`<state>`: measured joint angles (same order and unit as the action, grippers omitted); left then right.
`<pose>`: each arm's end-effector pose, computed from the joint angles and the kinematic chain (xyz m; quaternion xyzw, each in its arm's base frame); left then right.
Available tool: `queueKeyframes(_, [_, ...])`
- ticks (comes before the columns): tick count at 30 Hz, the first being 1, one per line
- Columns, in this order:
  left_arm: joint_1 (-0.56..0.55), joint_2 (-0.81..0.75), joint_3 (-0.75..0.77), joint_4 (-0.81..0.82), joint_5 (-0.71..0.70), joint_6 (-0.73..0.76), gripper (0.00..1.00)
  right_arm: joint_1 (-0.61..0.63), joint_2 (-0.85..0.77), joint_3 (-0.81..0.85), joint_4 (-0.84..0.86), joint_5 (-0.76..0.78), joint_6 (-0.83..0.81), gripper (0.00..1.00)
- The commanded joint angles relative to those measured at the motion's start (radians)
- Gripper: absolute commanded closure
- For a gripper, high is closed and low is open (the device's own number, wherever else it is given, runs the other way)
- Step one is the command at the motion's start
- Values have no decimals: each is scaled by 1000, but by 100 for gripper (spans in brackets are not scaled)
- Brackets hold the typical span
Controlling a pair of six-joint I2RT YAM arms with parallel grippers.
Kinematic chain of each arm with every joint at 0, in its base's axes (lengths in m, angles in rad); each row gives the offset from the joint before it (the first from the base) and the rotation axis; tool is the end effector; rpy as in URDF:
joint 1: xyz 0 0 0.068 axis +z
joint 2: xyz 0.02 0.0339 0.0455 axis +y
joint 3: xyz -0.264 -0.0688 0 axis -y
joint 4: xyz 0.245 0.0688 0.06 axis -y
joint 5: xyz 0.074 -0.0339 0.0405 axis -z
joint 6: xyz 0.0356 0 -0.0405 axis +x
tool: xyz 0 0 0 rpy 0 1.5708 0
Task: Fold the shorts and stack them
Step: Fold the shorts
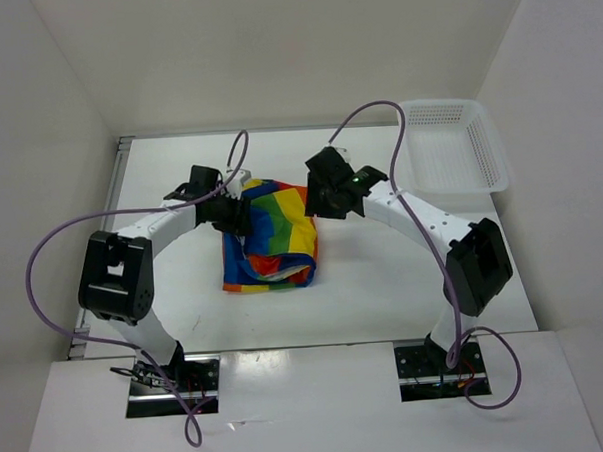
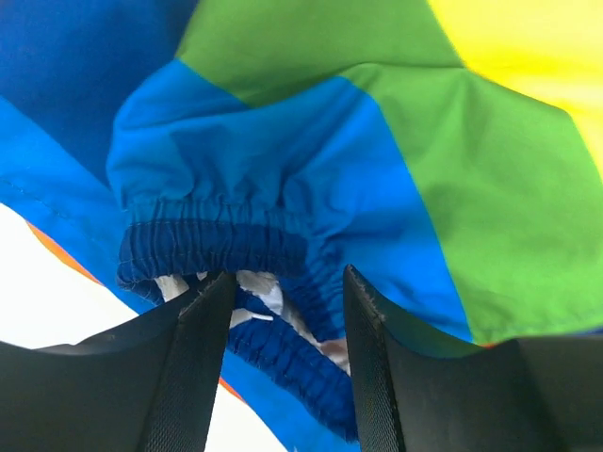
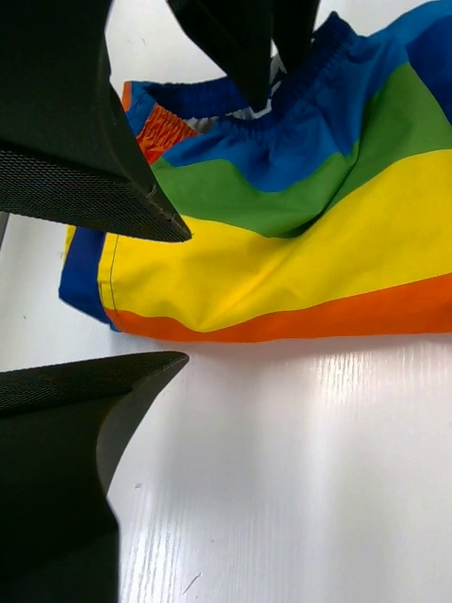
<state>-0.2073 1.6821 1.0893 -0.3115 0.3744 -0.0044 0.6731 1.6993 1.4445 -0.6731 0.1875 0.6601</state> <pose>0.3421 -0.0852 0.2045 0.1546 0.9175 -0.2088 0.3010 0.2945 0.2263 0.2844 0.0234 0.9448 0.1247 0.3021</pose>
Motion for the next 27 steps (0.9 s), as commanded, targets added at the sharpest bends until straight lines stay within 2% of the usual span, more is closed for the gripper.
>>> queueKeyframes(1, [-9,68,24,77,-6,4,43,-18,-81,-27,32,-14,-2,44])
queueKeyframes(3, [-21,79,38,77,-6,4,44,-27,-90,-36,32,-14,-2,44])
queueKeyframes(4, [-21,91,50,77,-6,4,60,-27,-90,-47,32,-14,-2,44])
queueKeyframes(5, [-21,91,50,77,-6,4,71,-27,-101,-47,32,-14,-2,44])
queueKeyframes(7, [-21,67,73,36,-17,4,86,-37,-101,-56,32,-14,-2,44])
queueKeyframes(8, [-21,53,84,19,-31,4,98,-37,-110,-56,32,-14,-2,44])
queueKeyframes(15, [19,-152,118,-93,-3,4,100,-55,-130,-96,43,-33,-11,44])
queueKeyframes(19, [71,-153,118,-94,34,4,100,-55,-130,-116,66,-98,-22,44])
queueKeyframes(21, [80,-102,129,-93,60,4,100,-55,-130,-116,110,-193,-60,41])
queueKeyframes(22, [95,-81,129,-93,72,4,100,-55,-116,-116,121,-229,-60,43])
queueKeyframes(23, [107,-59,139,-93,86,4,100,-55,-101,-116,141,-274,-60,57])
queueKeyframes(27, [108,14,150,-93,95,4,100,-6,-37,-92,168,-304,-82,85])
